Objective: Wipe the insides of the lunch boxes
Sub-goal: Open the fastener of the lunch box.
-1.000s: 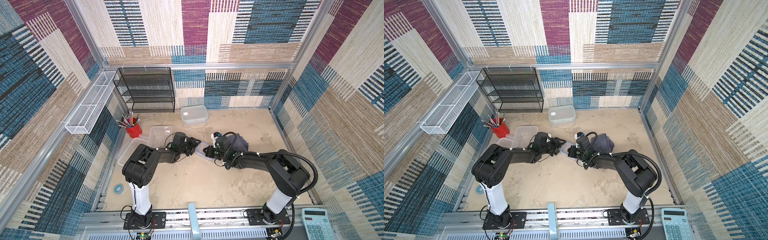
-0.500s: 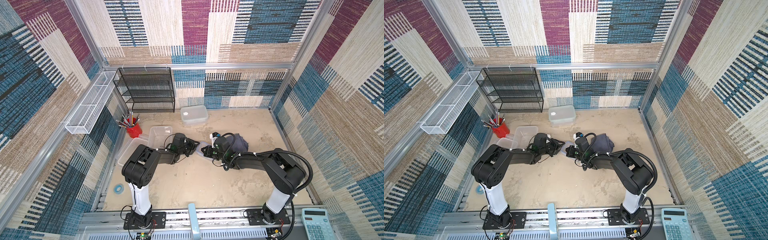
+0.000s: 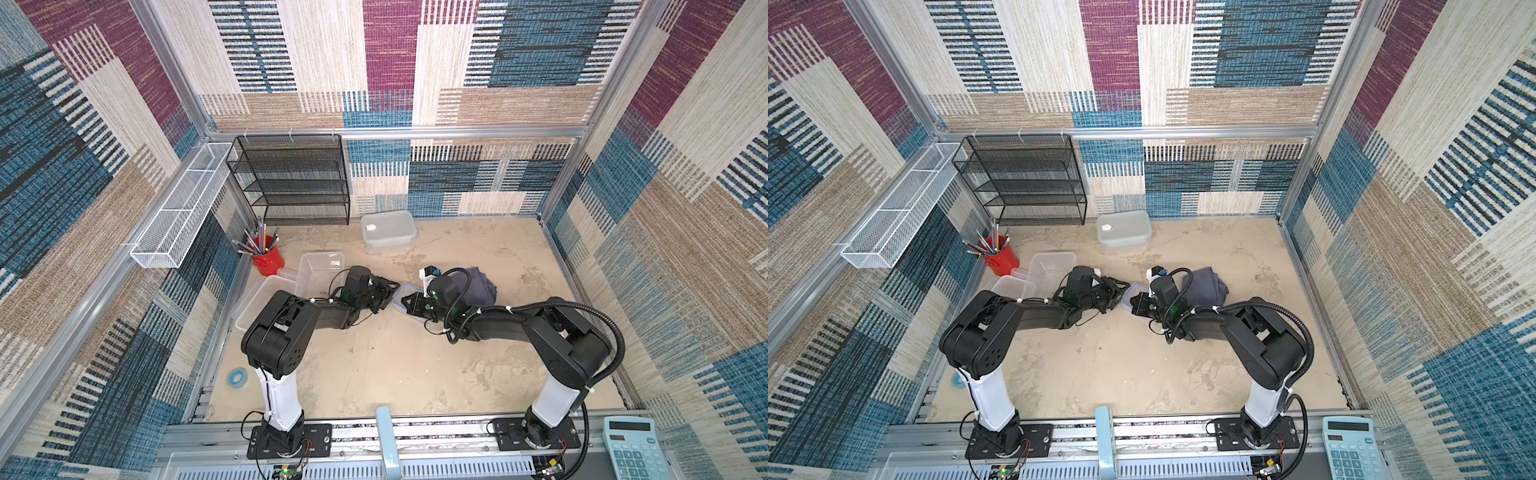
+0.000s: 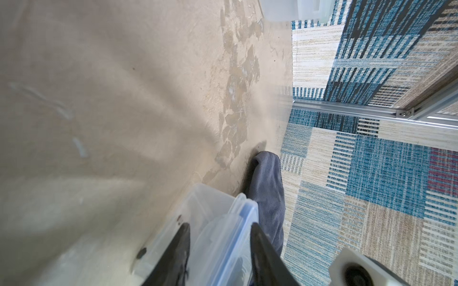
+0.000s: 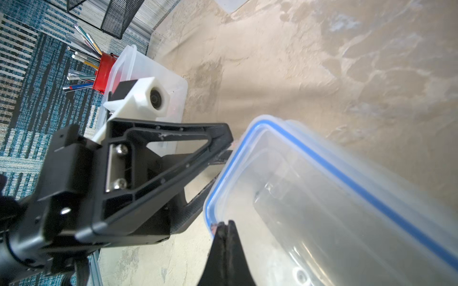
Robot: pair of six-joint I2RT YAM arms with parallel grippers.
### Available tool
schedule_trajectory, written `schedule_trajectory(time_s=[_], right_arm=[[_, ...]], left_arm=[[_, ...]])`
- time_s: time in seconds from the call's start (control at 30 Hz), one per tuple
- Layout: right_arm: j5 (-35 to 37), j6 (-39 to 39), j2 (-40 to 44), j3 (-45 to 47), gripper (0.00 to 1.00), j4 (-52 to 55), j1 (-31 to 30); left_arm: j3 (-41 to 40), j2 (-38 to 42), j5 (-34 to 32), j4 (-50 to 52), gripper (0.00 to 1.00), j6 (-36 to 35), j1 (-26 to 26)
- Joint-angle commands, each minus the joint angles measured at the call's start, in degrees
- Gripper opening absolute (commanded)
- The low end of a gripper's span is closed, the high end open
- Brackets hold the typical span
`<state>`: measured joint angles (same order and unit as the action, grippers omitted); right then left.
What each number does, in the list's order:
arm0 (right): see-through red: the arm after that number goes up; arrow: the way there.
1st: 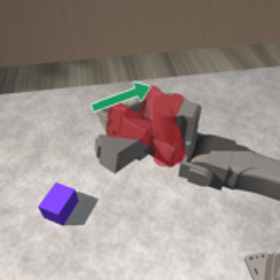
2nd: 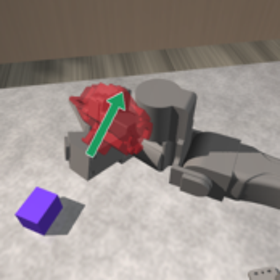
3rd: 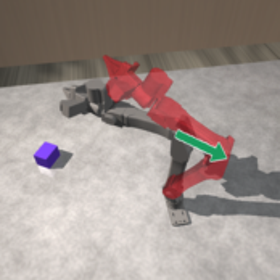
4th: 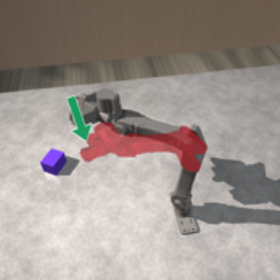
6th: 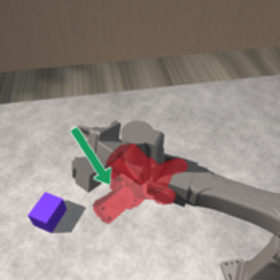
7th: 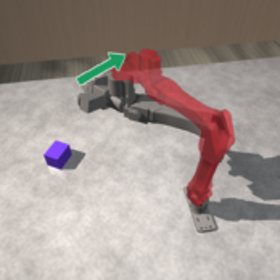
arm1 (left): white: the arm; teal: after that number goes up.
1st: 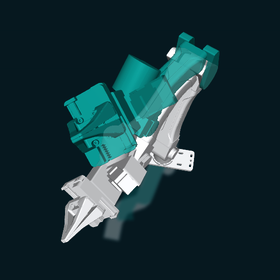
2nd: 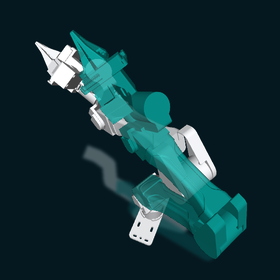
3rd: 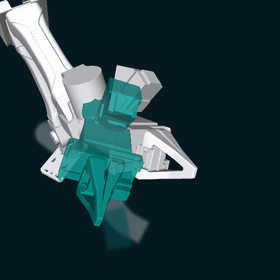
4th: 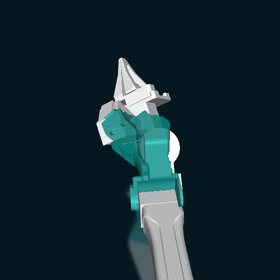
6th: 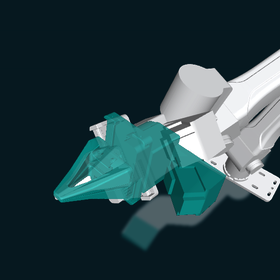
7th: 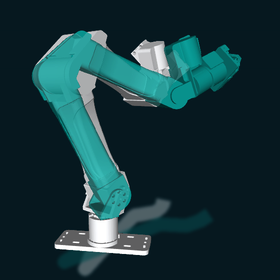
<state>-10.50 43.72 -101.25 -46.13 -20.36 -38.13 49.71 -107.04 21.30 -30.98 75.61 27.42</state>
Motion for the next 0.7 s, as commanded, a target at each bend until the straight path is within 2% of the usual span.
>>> schedule_trajectory(time_s=[0.0,0.13,0.33,0.67], right_arm=[[1.8,-2.31,-0.46,-1.89,0.02,22.26,-0.1],[3.07,-5.71,0.13,-7.59,0.06,26.73,-0.08],[5.61,-9.79,1.73,-14.62,0.11,33.06,-0.1],[11.53,-12.26,2.21,-16.94,0.26,39.49,0.03]], left_arm=[[0.23,1.01,-0.62,4.49,0.47,-3.74,0.09],[0.97,-0.42,0.17,3.46,0.52,-3.39,0.0],[2.13,-1.84,1.38,1.44,0.53,-2.51,-0.09],[2.98,-2.01,2.58,1.39,0.53,-3.34,-0.26]])
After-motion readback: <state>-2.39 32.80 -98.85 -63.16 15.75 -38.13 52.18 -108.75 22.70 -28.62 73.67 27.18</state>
